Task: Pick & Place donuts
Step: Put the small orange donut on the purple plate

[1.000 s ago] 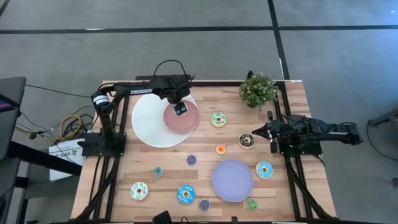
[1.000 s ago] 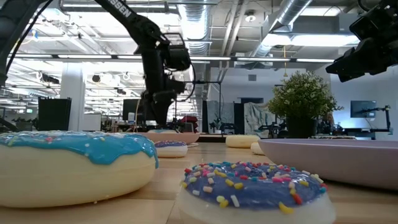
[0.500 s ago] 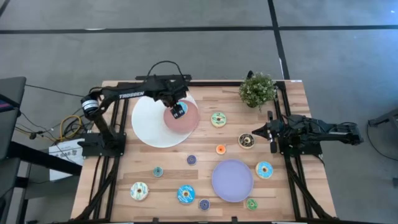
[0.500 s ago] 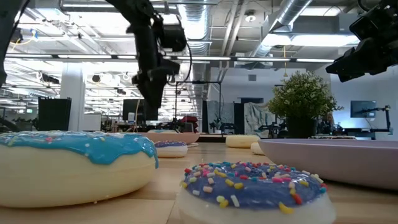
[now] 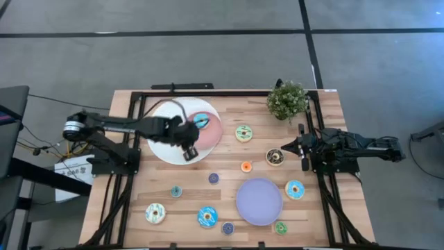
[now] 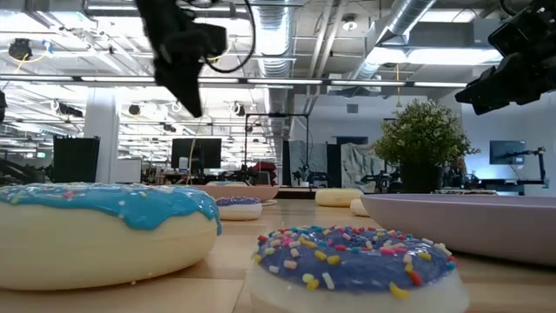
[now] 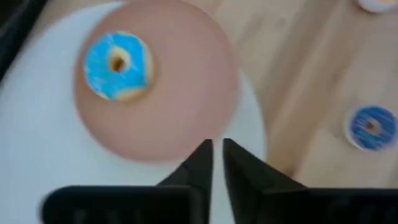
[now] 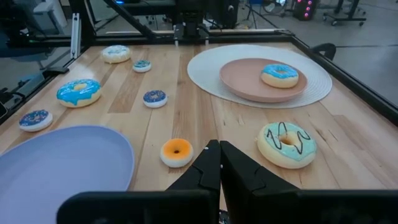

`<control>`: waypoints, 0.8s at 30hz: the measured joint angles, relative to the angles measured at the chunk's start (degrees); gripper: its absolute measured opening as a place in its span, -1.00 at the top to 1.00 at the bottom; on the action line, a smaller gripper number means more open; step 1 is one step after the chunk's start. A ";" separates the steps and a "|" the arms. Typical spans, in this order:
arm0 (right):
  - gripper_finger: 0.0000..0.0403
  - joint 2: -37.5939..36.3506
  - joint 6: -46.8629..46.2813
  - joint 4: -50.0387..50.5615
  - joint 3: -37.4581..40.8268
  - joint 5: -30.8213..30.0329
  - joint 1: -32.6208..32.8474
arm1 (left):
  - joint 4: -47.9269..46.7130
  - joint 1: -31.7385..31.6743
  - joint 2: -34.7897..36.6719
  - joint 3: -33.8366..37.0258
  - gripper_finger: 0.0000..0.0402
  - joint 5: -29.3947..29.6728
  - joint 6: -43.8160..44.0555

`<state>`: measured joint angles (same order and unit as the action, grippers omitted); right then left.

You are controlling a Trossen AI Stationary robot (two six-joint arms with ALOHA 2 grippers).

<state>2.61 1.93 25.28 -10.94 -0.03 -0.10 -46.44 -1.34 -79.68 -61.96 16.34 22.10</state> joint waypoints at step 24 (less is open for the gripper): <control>1.00 0.00 -4.26 -2.49 -0.01 0.00 0.00 | 9.38 19.83 5.16 17.98 0.99 8.81 5.02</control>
<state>2.61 -2.32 22.78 -10.95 -0.03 -0.10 -37.05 18.49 -74.52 -43.97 25.16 27.12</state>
